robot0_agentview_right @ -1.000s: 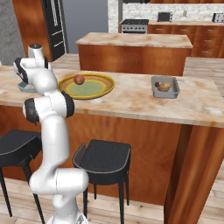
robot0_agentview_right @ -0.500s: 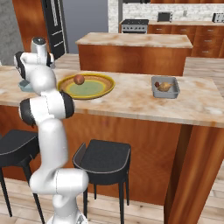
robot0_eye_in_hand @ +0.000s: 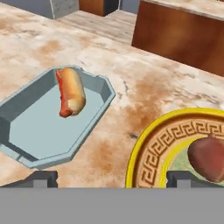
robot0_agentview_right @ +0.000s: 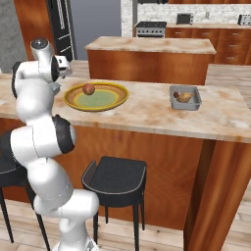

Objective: Place one cooked food and one vegetable from the large plate to each tupperware container.

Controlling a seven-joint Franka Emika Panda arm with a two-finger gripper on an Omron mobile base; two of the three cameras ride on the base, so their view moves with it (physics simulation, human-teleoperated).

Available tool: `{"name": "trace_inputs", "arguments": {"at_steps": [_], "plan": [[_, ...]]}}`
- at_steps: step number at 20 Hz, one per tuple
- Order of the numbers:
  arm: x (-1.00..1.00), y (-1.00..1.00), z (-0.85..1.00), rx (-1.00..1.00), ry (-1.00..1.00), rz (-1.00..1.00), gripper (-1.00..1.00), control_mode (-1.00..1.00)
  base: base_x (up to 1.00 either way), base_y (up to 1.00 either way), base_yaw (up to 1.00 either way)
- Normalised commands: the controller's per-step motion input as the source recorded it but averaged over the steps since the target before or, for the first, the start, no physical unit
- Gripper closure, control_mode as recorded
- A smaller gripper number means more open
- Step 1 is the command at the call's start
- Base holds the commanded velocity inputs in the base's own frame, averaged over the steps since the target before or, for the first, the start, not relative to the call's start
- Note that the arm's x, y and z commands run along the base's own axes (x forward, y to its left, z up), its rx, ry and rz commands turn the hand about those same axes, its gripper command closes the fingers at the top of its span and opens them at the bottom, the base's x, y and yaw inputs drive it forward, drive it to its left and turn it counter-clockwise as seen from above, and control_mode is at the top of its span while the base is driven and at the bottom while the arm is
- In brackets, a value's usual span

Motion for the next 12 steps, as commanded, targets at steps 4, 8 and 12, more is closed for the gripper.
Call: {"name": "trace_inputs", "arguments": {"at_steps": [4,8,12], "plan": [[-0.03,-0.91,0.41,-0.04,0.14,-0.36,-1.0,-1.0,0.0,0.0,0.0],[0.22,-0.47,0.18,0.0,0.09,-0.38,-1.0,-1.0,0.0,0.0,0.0],[0.39,-0.28,-0.07,0.01,0.02,-0.23,-1.0,-1.0,0.0,0.0,0.0]]}}
